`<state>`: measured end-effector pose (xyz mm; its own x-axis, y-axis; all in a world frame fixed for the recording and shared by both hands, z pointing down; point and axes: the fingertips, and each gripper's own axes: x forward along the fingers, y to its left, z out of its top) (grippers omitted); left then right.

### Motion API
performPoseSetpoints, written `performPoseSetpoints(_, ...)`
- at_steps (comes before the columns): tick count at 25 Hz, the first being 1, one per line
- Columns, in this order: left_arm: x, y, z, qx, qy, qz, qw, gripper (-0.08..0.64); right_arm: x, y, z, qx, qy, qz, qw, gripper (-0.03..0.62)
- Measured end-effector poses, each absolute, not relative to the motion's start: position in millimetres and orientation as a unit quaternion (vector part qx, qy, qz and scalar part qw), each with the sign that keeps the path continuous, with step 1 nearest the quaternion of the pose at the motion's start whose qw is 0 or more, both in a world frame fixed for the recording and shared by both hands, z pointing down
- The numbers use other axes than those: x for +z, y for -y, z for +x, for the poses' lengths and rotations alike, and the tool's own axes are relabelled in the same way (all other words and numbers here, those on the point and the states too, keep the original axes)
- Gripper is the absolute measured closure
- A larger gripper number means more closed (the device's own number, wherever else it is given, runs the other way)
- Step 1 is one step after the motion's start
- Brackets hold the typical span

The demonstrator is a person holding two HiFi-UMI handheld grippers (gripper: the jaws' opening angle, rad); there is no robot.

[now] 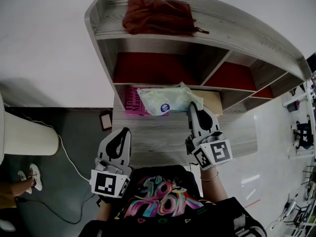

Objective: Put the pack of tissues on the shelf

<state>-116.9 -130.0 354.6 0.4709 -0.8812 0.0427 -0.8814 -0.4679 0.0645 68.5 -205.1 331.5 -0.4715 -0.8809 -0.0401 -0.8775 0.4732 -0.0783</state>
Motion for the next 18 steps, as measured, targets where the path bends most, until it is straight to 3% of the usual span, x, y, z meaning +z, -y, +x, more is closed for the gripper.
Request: performPoseSetpoints(18,352.9,135.0,-139.6,-0.003,0.529,0.848,0.039,0.535,312.2,275.9,37.1,-0.006,-0.849,-0.525,0.062,0.575)
